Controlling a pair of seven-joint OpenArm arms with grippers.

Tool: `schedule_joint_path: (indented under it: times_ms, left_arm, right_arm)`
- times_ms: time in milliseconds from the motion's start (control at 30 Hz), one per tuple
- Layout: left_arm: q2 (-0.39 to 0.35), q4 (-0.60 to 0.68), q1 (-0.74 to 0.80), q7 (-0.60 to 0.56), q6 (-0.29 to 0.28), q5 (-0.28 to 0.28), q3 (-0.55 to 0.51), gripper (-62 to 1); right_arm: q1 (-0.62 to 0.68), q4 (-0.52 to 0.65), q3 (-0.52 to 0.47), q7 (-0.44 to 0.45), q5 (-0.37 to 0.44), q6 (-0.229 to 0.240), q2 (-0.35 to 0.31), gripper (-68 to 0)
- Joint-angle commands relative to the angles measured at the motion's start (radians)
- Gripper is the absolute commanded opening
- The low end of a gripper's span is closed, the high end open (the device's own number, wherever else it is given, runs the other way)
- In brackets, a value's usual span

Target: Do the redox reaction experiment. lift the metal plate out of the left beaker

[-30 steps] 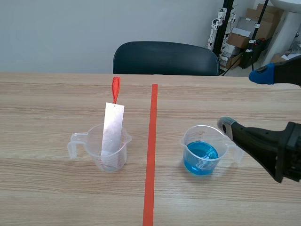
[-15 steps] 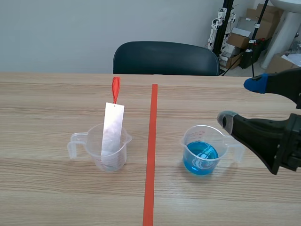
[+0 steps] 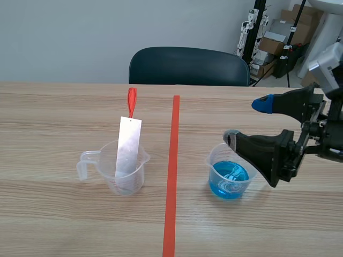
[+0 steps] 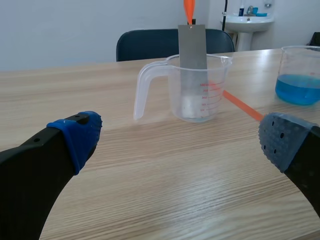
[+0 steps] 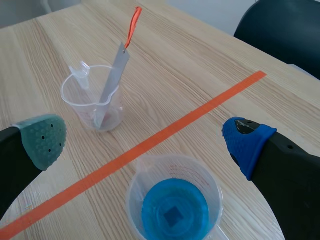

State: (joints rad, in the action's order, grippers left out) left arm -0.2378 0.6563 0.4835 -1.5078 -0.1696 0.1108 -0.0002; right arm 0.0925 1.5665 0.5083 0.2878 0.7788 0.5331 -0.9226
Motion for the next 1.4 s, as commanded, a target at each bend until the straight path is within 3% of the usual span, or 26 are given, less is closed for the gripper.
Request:
schedule_joint_path:
  times_ms: [0,567,733,833,1367]
  left_arm:
    - [0.002,0.008,-0.019,-0.046,-0.002,-0.005,-0.002,1.4]
    - [0.002,0.005,-0.075,-0.046,-0.002,0.023,-0.002,1.4]
    - [-0.002,0.001,-0.08,-0.046,-0.002,0.148,-0.002,1.4]
    - [-0.008,0.001,-0.08,-0.046,-0.002,0.185,-0.002,1.4]
    - [-0.006,0.001,-0.086,-0.046,-0.002,0.164,-0.002,1.4]
  right_arm:
    - [-0.029,-0.003,0.007,0.023,0.014,0.027,0.019,0.4]
    - [-0.257,-0.196,0.169,0.039,-0.042,0.045,0.202,0.4]
    - [-0.326,-0.239,0.229,0.036,-0.042,0.049,0.239,0.4]
    - [-0.36,-0.264,0.253,0.02,-0.042,0.053,0.268,0.4]
    - [-0.523,-0.444,0.311,-0.063,-0.042,0.097,0.427,0.4]
